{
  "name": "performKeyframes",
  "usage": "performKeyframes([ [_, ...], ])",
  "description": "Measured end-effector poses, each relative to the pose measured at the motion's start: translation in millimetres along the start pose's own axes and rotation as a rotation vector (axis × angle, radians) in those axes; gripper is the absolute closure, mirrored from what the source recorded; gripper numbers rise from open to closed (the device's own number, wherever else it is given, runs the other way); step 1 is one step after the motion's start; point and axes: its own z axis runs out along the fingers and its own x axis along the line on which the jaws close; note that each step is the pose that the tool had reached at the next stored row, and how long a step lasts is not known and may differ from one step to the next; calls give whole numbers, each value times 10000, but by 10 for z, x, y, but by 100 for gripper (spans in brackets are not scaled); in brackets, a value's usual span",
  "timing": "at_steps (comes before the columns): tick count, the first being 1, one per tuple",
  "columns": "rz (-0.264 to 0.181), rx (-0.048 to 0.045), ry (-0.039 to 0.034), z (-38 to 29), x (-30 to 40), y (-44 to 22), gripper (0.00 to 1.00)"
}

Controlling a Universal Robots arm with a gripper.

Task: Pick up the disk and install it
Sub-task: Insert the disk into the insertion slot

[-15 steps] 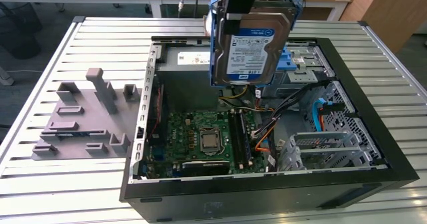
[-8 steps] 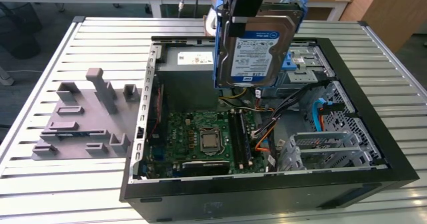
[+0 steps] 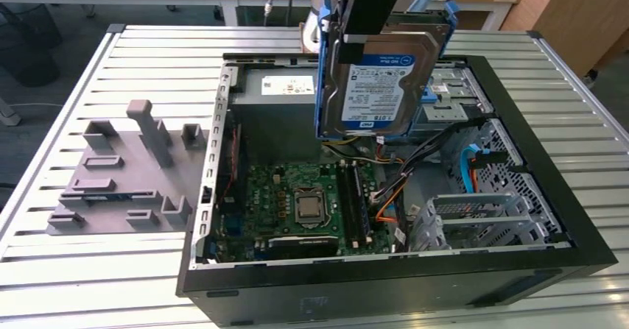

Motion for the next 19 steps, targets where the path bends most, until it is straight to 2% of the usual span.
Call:
performKeyframes([
  [7, -1, 0, 5, -1, 19, -1, 64],
  [9, 0, 0, 4, 1, 59, -1, 64],
  [15, 0, 0, 4, 9, 263, -7, 64],
  [19, 0, 1, 4, 17, 330, -50, 64],
])
